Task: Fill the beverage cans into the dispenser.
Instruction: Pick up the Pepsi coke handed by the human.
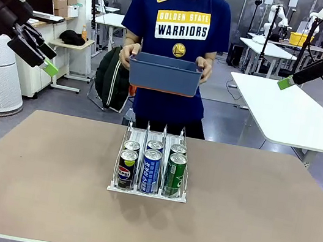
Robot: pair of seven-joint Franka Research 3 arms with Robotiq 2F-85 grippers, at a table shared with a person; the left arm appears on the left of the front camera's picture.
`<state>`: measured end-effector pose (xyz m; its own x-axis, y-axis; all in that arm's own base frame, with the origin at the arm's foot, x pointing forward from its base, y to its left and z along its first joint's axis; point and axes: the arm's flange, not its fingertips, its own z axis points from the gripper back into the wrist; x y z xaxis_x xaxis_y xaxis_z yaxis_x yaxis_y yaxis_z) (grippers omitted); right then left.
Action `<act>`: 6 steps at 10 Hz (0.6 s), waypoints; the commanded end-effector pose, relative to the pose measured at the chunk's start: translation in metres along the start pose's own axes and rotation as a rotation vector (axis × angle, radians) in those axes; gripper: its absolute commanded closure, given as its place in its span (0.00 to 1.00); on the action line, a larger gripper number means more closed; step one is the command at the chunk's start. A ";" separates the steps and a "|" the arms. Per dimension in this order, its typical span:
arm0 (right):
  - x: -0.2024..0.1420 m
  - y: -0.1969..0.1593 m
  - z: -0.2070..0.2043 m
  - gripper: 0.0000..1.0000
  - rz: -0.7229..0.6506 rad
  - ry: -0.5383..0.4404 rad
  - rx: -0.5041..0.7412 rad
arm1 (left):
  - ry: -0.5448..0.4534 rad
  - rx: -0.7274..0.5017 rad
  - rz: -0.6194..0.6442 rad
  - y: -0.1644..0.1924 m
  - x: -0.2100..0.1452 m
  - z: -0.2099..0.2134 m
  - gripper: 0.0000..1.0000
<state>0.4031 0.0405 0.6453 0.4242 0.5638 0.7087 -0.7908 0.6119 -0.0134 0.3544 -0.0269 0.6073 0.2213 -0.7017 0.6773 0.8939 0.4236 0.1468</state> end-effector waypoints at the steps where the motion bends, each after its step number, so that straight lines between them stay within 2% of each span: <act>1: -0.002 0.001 -0.001 0.00 -0.001 0.001 0.001 | 0.000 0.005 -0.001 0.000 0.000 0.000 0.00; 6: -0.002 0.001 -0.001 0.00 -0.001 0.001 0.001 | 0.000 0.005 -0.001 0.000 0.000 0.000 0.00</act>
<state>0.4031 0.0405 0.6453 0.4242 0.5638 0.7087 -0.7908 0.6119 -0.0134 0.3544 -0.0269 0.6073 0.2213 -0.7017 0.6773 0.8939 0.4236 0.1468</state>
